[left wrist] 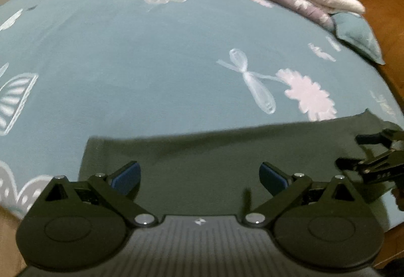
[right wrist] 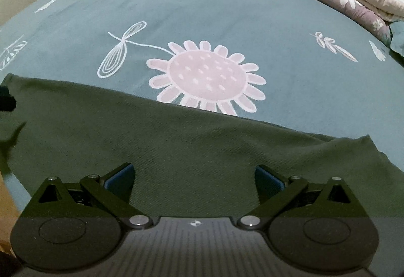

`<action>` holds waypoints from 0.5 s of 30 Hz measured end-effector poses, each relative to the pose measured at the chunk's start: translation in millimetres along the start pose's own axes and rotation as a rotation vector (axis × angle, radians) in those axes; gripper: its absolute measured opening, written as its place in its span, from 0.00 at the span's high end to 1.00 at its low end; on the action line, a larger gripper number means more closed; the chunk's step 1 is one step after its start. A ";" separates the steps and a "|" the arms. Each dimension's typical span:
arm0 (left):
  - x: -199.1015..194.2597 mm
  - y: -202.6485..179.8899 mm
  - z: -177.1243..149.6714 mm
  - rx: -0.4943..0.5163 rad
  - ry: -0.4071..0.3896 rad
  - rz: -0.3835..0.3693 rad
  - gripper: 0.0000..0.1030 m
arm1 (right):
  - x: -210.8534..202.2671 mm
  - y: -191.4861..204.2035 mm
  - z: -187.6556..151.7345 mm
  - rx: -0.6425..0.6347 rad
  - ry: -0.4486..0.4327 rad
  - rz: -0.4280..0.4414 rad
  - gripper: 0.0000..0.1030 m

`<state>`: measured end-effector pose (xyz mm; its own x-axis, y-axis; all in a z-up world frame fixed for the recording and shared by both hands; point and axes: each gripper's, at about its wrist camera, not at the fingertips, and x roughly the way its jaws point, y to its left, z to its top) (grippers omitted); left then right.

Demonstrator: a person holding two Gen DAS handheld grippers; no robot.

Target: Fold clothes

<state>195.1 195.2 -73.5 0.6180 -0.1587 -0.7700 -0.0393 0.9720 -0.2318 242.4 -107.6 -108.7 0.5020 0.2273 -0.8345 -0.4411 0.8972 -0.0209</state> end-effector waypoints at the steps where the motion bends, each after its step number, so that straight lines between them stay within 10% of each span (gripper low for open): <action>1: 2.9 -1.6 1.8 0.004 -0.002 -0.016 0.03 | 0.4 0.3 -0.2 -0.003 0.002 -0.001 0.00; 11: 8.8 26.4 3.0 -0.048 -0.007 0.110 0.03 | 2.2 0.8 -2.4 -0.010 -0.006 -0.008 0.00; 15: -2.6 29.7 0.3 -0.082 -0.028 0.047 0.03 | 2.9 0.8 -1.8 -0.014 -0.007 -0.006 0.00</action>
<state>192.6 224.5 -78.2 0.6354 -0.1068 -0.7648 -0.1322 0.9607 -0.2441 242.2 -106.9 -112.2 0.5097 0.2251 -0.8304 -0.4484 0.8932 -0.0331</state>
